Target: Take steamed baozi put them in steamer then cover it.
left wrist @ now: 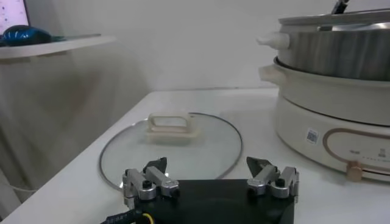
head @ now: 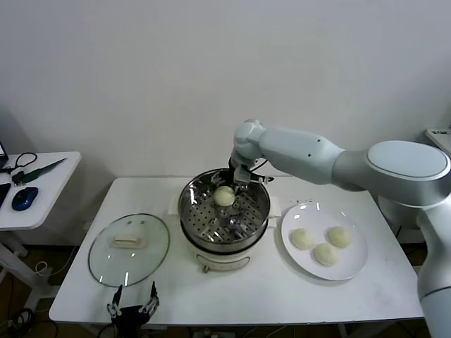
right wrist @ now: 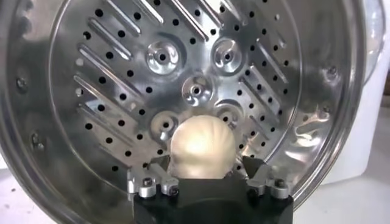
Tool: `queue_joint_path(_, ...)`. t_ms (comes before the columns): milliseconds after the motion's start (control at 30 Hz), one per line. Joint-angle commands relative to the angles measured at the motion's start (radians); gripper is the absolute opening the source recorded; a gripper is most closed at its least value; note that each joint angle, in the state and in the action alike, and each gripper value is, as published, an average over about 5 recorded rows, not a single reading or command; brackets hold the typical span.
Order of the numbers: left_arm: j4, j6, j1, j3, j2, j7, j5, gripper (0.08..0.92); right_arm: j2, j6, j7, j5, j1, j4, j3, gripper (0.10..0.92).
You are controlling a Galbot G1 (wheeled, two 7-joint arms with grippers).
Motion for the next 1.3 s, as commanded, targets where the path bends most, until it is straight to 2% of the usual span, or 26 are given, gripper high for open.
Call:
queue_joint_path(33, -0.003, -0.002, 0.003, 0.009, -0.007, 0.0, 0.011, 0.823, -0.102, -0.038, -0.134, 0.482, 0.257, 0.1, -0.169, 0.822)
queue_joint_path(133, -0.007, -0.001, 0.006, 0.011, -0.008, 0.0, 0.016, 0.823, -0.202, -0.221, -0.228, 0.746, 0.376, 0.162, -0.301, 0.823)
queue_joint_path(200, -0.01, -0.002, 0.008, 0.011, -0.007, 0.001, 0.016, 0.823, -0.29, -0.389, -0.273, 0.843, 0.436, 0.219, -0.366, 0.823)
queue_joint_path(367, -0.011, -0.004, 0.008, 0.009, -0.002, 0.002, 0.015, 0.823, -0.527, -0.741, -0.245, 0.845, 0.48, 0.379, -0.47, 0.823)
queue_joint_path(500, -0.013, -0.003, 0.006, 0.01, -0.003, 0.003, 0.014, 0.823, -0.67, -0.882, -0.182, 0.828, 0.41, 0.488, -0.493, 0.823)
queue_joint_path(733, -0.012, -0.004, 0.005, 0.009, -0.004, 0.003, 0.014, 0.823, -0.738, -0.987, -0.076, 0.783, 0.182, 0.54, -0.369, 0.823)
queue_joint_path(967, -0.011, -0.009, 0.013, 0.006, -0.007, 0.001, 0.016, 0.823, -0.678, -1.004, -0.046, 0.714, -0.072, 0.43, -0.158, 0.823)
queue_joint_path(1300, 0.006, -0.021, 0.02, 0.003, -0.013, -0.008, 0.023, 0.823, -0.562, -1.006, -0.035, 0.617, -0.23, 0.294, -0.036, 0.823)
